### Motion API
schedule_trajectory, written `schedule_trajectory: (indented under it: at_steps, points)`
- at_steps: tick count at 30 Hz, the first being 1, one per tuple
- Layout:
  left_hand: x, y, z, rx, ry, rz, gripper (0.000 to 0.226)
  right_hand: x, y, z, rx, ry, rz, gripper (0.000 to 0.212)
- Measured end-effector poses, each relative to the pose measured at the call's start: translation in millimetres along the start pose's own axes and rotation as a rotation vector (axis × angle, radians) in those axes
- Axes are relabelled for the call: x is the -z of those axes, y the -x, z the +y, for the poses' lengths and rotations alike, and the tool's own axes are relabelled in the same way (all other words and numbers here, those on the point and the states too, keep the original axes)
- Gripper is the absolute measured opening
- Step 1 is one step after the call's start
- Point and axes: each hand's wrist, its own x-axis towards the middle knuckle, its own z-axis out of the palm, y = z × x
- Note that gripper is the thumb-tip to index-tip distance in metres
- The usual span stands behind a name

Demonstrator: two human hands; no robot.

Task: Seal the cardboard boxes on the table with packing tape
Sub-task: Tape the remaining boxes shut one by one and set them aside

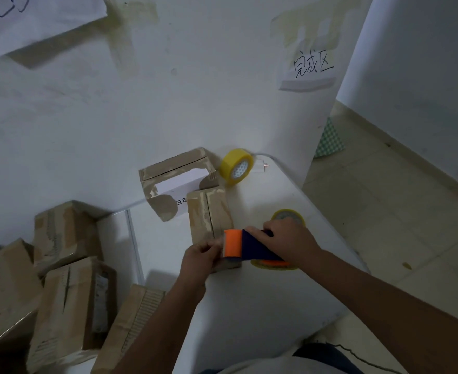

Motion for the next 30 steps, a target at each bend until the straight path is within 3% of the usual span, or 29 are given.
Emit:
schedule_trajectory:
  at_steps: [7, 11, 17, 30]
  points:
    - [81.8, -10.2, -20.7, -0.005, 0.096, 0.281, 0.013, -0.7, -2.4, 40.3, -0.009, 0.158, -0.042, 0.081]
    - [72.9, -5.6, -34.4, 0.016, 0.011, 0.283, 0.016, 1.0, -12.6, 43.9, -0.053, 0.166, -0.071, 0.07]
    - [46.2, -8.9, -45.9, 0.068, 0.118, 0.464, 0.016, 5.0, -25.2, 39.9, -0.076, 0.234, -0.1, 0.076]
    - [24.3, -17.6, -51.5, 0.123, 0.068, 0.471, 0.05, -1.7, -37.5, 42.2, -0.044, 0.318, -0.129, 0.072]
